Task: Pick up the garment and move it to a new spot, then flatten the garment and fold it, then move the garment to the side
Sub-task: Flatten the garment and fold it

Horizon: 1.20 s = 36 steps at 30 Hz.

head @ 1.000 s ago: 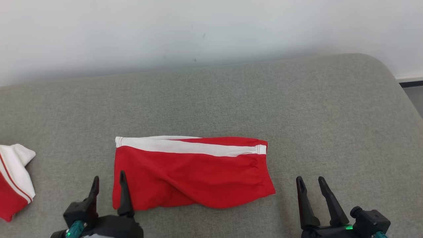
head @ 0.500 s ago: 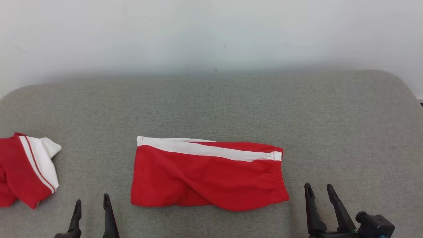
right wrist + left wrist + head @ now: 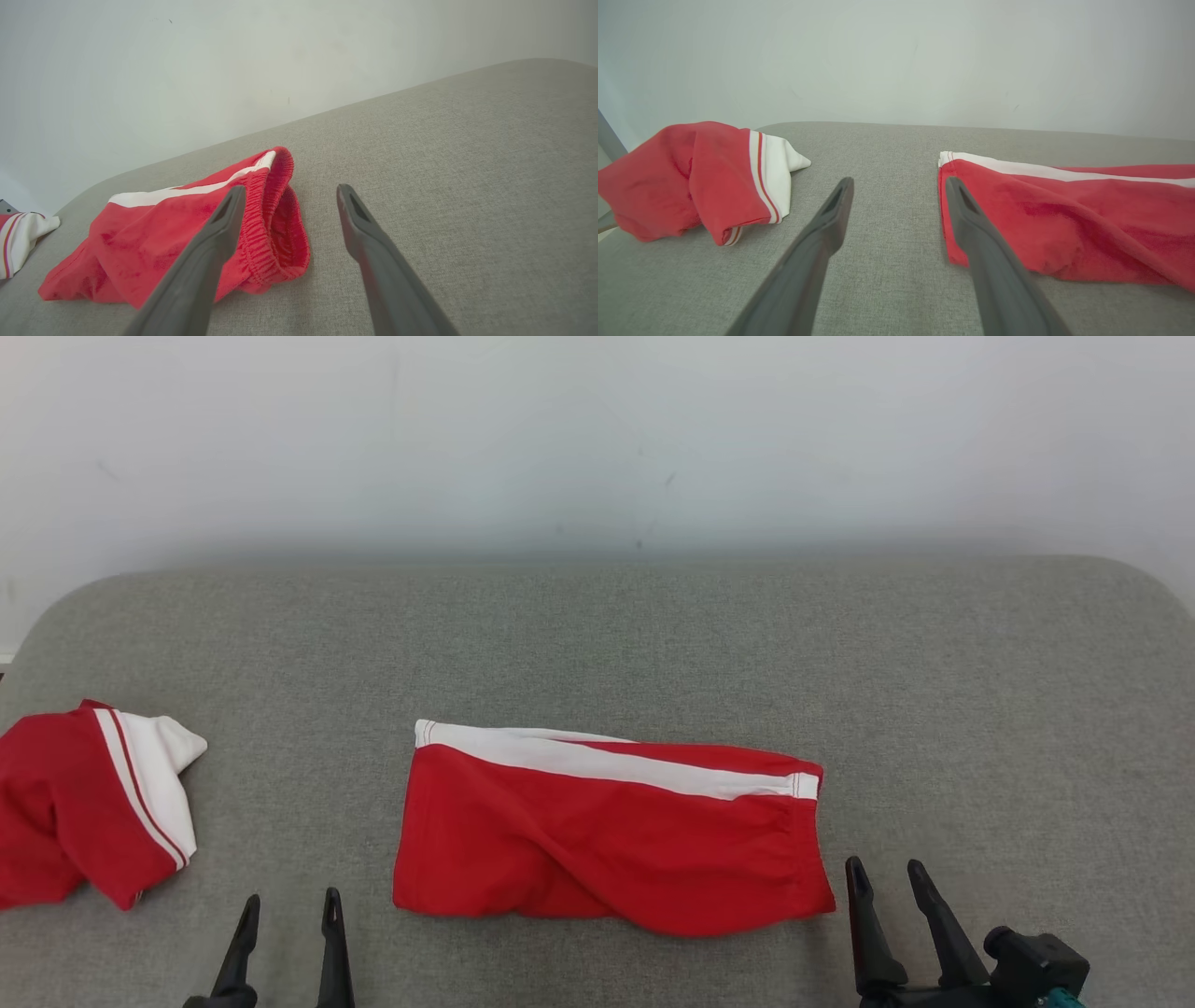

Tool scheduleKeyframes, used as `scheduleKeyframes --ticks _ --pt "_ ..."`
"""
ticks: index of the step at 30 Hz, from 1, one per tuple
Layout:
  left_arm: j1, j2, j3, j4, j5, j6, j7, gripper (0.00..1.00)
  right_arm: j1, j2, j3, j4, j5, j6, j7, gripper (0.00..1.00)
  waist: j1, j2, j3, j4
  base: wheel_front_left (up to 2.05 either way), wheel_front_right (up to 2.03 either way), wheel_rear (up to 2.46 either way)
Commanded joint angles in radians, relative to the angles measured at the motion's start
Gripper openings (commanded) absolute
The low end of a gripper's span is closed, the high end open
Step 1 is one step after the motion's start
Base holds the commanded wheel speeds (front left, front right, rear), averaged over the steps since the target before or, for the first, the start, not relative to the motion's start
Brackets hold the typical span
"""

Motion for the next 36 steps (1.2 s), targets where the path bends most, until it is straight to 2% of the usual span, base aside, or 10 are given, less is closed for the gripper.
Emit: scheduleKeyframes --ticks 1,4,9,21,27,28,30,36 --pt "0.022 -0.005 0.013 0.006 0.004 -0.012 -0.005 1.00 -0.022 0.002 0.007 0.009 0.002 0.001 -0.002 1.00 0.0000 0.0000 -0.005 0.005 0.00 0.00 0.00" --pt "0.023 -0.016 0.033 0.019 0.009 -0.034 -0.005 1.00 -0.051 0.002 0.013 0.046 0.003 0.001 -0.002 1.00 0.0000 0.0000 -0.012 0.011 0.00 0.00 0.00" --pt "0.034 -0.031 0.042 0.029 0.014 -0.043 -0.005 1.00 -0.116 0.001 0.012 0.134 -0.017 0.001 -0.002 1.00 0.0000 0.0000 -0.021 0.028 0.00 0.00 0.00" --pt "-0.007 -0.049 0.048 0.063 0.029 -0.081 -0.005 1.00 -0.397 0.001 0.016 0.660 -0.042 0.001 0.012 1.00 0.0000 0.0000 -0.011 0.094 0.00 0.00 0.00" --pt "-0.008 -0.049 0.038 0.074 0.011 -0.089 -0.005 1.00 -0.447 0.002 0.024 0.808 0.002 0.001 0.009 1.00 0.0000 0.0000 -0.014 0.115 0.00 0.00 0.00" --pt "-0.008 -0.049 0.036 0.076 0.008 -0.088 -0.005 1.00 -0.449 0.002 0.034 0.817 0.012 0.001 0.007 0.51 0.0000 0.0000 -0.014 0.114 0.00 0.00 0.00" --pt "-0.008 -0.050 0.030 0.081 0.000 -0.088 -0.005 1.00 -0.453 0.002 0.053 0.825 0.030 0.001 0.003 0.00 0.0000 0.0000 -0.016 0.111 0.00 0.00 0.00" --pt "-0.004 -0.050 0.014 0.092 -0.016 -0.076 -0.005 1.00 -0.457 -0.023 0.038 0.809 0.040 0.001 -0.001 0.00 0.0000 0.0000 -0.024 0.088 0.00 0.00 0.00"
